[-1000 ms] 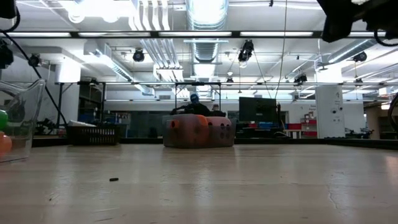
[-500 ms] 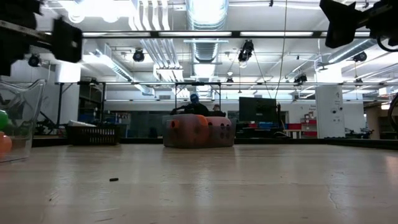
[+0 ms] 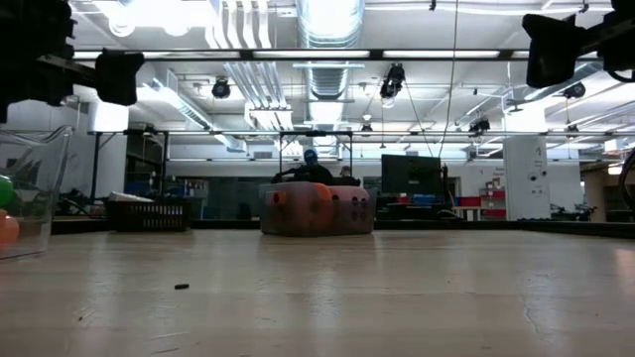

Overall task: Pick & Place Toys
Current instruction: Return to Home Position

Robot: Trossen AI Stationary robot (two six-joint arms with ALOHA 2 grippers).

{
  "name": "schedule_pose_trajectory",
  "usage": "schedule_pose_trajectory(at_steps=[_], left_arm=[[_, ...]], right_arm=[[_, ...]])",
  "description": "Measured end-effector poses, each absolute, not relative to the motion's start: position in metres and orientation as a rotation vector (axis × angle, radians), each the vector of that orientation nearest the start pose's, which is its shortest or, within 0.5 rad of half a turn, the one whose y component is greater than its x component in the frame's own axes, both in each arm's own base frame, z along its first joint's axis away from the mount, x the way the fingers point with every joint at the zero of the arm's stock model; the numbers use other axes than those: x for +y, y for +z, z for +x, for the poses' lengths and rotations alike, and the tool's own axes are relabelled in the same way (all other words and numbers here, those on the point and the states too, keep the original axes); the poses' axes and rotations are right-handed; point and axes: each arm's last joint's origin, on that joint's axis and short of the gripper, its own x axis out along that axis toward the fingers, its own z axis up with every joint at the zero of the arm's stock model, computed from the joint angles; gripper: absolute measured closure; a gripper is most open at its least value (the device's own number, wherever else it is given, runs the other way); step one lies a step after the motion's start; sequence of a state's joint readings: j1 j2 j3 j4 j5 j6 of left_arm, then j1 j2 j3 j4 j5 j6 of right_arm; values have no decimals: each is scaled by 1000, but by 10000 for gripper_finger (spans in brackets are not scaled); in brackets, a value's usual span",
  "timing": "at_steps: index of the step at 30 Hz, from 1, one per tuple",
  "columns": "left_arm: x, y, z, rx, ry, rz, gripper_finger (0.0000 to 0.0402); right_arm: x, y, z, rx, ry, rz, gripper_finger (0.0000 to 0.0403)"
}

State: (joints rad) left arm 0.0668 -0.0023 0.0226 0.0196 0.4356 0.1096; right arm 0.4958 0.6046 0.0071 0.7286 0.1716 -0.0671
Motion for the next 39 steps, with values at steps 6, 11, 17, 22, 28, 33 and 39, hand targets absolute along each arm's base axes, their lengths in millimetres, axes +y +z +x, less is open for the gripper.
schedule_pose_trajectory(at_steps=[6,11,17,22,28,33,39], left_arm=[[-8,174,90,50,-374,137,18],[-8,173,92,38,-328,129,18],[-7,172,92,42,-276,125,18],[-6,172,93,54,-227,136,18],[-6,172,93,52,-220,149,18],[-5,171,93,58,-182,143,18],[-5,171,93,66,-171,88,18]], right_arm=[[55,176,109,-86,275,-35,94],[51,176,95,-92,351,-48,94],[47,170,86,-49,380,-52,94],[43,168,88,-36,246,-71,94],[42,168,89,-30,202,-95,94],[41,165,92,8,113,-101,94],[43,157,96,96,86,-118,94]])
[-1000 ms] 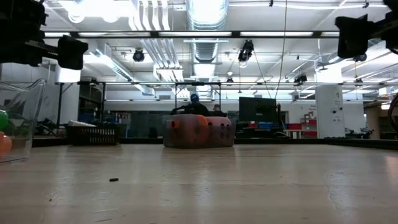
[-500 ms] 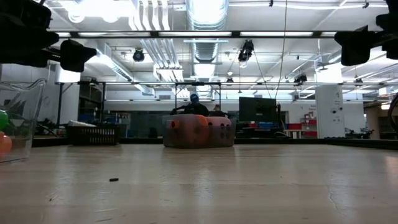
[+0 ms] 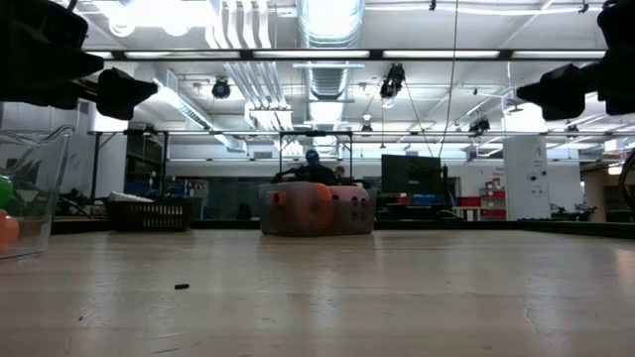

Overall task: Pick & Place Toys
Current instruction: Return to Home Position

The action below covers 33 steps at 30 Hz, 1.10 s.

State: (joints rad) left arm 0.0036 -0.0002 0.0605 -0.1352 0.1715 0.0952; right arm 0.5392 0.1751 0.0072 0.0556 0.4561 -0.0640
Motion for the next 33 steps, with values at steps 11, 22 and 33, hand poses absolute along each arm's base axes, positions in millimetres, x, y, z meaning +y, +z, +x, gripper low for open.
schedule_pose_trajectory(at_steps=[11,22,33], left_arm=[[-5,171,93,66,-171,93,18],[-5,171,93,64,-172,116,18],[-5,171,93,66,-173,116,18]], right_arm=[[47,142,103,254,80,-88,94],[51,146,109,197,100,-254,94],[57,171,106,0,361,-154,94]])
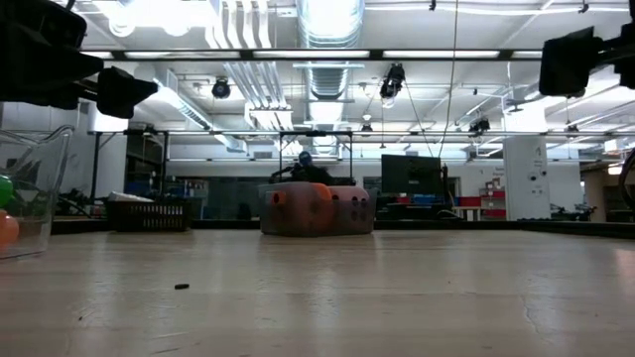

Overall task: Pick & Place Toys
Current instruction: Return to Home Position

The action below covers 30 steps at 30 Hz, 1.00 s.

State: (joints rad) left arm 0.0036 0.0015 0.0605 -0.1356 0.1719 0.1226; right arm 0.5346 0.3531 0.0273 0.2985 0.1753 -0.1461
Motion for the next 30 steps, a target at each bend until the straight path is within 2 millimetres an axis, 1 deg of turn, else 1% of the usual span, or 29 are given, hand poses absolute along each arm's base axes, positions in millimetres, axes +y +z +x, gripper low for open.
schedule_pose_trajectory(at_steps=[12,30], left_arm=[[-5,171,93,67,-173,115,18],[-5,170,94,73,-173,114,18]], right_arm=[[44,180,84,-125,355,-91,94],[50,166,95,51,352,-157,94]])
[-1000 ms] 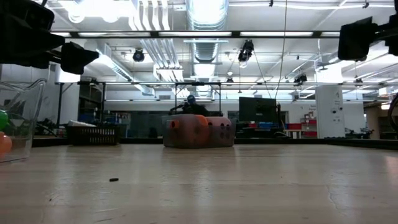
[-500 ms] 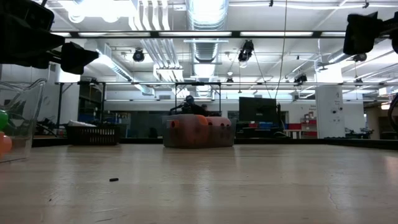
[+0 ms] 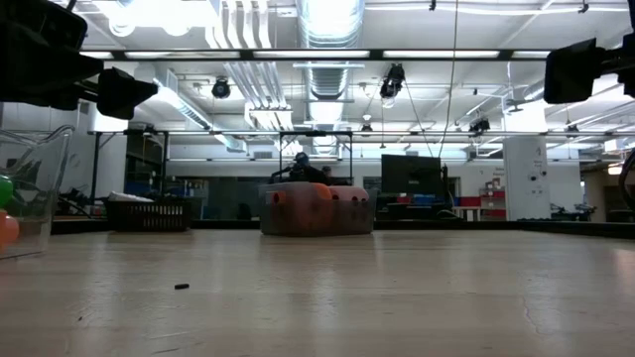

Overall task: Pick & Place Toys
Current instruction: Return to Home Position

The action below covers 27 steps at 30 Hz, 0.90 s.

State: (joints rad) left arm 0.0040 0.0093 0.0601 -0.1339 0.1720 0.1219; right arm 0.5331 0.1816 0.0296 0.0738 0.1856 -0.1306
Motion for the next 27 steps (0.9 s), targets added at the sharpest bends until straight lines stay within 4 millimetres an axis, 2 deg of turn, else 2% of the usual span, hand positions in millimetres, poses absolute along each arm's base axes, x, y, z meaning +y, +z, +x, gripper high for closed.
schedule_pose_trajectory(at_steps=[27], left_arm=[[-5,170,94,71,-173,114,18]], right_arm=[[53,156,101,155,358,-195,94]])
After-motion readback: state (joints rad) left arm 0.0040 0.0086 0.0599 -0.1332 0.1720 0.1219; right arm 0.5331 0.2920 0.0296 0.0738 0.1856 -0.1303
